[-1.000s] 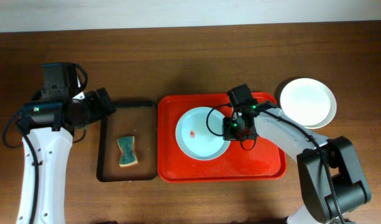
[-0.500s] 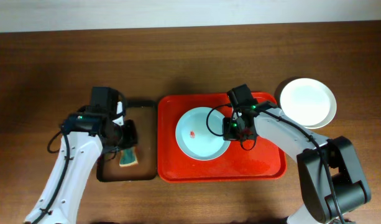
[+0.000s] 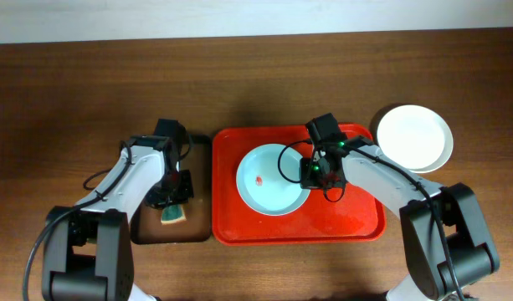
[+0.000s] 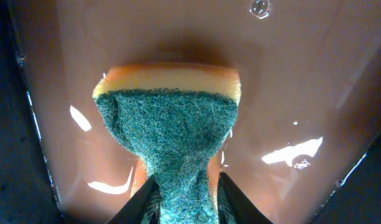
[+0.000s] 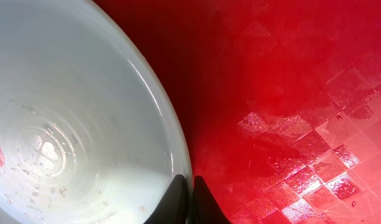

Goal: Clean dirty plates on tray and stack at the side
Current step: 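Grasp the sponge in the black tray with the left gripper and lift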

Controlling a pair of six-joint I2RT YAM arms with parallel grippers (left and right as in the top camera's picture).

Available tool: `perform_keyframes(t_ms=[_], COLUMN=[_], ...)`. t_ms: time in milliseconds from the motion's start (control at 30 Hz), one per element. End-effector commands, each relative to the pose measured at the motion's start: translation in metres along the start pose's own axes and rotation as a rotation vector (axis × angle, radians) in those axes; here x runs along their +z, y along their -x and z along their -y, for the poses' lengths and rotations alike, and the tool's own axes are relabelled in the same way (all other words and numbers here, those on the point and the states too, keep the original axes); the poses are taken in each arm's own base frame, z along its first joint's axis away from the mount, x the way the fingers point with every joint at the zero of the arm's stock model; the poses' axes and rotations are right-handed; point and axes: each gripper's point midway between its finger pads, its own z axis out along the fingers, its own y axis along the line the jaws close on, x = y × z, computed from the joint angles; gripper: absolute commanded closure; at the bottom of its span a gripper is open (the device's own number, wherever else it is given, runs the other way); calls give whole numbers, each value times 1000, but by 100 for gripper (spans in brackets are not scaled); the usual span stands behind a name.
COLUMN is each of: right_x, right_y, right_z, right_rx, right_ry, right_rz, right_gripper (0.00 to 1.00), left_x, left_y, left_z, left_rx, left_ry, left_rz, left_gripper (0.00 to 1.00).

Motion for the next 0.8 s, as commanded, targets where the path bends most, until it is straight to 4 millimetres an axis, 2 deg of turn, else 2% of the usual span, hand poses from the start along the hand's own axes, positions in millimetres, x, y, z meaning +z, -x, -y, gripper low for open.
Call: perform_keyframes(t_ms=[0,267,333,433,567,600,633,700,767], right_x=[4,4,4,4,4,4,4,4,4], right_y=[-6,-6,-6,-6,-6,-6,-6,-6,-6], right_z=[7,7,7,7,7,7,7,7,7], right_rx=[-8,-8,-8,-8,-8,-8,-8,-8,-8], right_ry=[-31,-31,-31,-31,-31,-31,-31,-31,-31], right_rz=[-18,-19,-19,-19,-19,-19,-19,-19,-19], right_gripper=[95,94,93,91,91,90,90,90,90], left_x=[1,1,0,-8,-19,-18,-18,-12,-7], left_y=[5,11,8,13,21,20,18,12,7], left_z=[-7,-5,10,10,6,4,-1,-2,-3], left_rx=[-14,38,88,87,81,73,59,52,52], left_ry=[-6,-13,-99,-100,-81,-80,-78,-73,-70], left_rz=[10,34,19,26,43,37,26,4,-9], left_gripper=[72,75,66,51,52,52,58,61,62])
